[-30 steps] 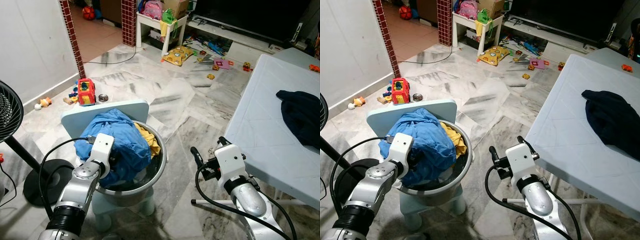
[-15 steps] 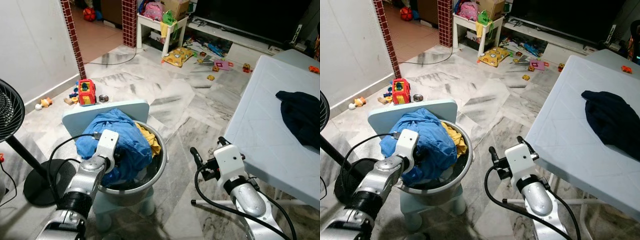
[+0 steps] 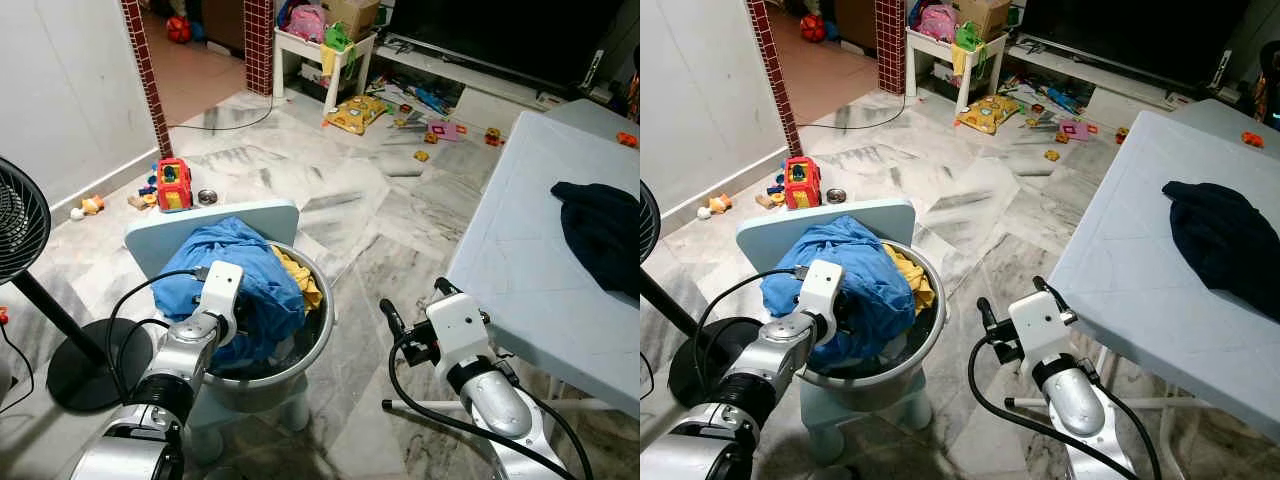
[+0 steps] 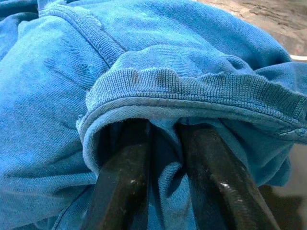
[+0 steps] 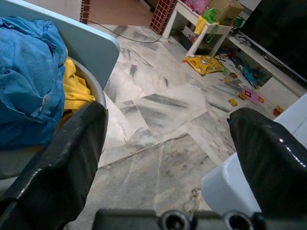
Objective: Hang hanger
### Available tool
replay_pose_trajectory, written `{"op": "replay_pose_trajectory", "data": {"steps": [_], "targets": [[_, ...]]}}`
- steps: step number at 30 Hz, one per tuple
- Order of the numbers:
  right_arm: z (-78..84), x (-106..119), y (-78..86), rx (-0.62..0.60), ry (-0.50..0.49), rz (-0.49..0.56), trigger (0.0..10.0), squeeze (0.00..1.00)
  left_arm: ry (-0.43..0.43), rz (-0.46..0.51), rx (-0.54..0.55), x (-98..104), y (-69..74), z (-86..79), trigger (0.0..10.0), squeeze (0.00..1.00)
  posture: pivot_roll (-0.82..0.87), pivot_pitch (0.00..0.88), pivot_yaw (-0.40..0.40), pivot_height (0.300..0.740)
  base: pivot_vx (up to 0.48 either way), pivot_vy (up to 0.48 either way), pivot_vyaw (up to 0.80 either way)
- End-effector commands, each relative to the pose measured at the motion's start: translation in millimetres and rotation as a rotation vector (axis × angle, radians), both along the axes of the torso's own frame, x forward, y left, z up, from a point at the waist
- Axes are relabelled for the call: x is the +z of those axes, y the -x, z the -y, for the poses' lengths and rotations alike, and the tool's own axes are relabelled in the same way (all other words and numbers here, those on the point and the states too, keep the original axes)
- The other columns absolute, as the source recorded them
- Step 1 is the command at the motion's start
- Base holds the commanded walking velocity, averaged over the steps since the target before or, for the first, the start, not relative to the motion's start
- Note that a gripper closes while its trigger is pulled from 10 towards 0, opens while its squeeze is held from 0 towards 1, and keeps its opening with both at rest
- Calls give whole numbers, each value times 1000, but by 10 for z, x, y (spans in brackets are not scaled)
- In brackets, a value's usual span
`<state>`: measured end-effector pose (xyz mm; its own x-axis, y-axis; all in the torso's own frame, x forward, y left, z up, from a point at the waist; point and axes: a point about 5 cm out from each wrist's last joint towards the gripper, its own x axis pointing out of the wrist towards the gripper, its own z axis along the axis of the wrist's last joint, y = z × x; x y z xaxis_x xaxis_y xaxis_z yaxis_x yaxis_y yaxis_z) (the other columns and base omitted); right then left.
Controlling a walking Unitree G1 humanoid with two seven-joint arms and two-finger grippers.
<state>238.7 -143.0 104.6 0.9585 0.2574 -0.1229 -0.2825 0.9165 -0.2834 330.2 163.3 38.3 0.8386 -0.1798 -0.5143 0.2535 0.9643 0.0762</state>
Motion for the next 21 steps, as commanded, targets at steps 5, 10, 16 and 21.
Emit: {"op": "replay_pose_trajectory", "data": {"steps": [5,10,16,21], "targets": [[5,32,-5,5,9,8,10000,0,27,29,-11,35,-33,46,0,0,48,55,-120,740,0,0,0],[9,40,-15,1,4,10,10000,0,73,82,-31,125,-77,94,0,0,53,55,-117,740,0,0,0],[-23,28,-10,-1,-10,9,10000,0,211,175,-145,243,-30,303,0,0,62,53,-114,740,0,0,0],[-49,7,-32,2,-25,8,10000,0,243,270,-195,353,21,324,0,0,85,32,-109,740,0,0,0]]}}
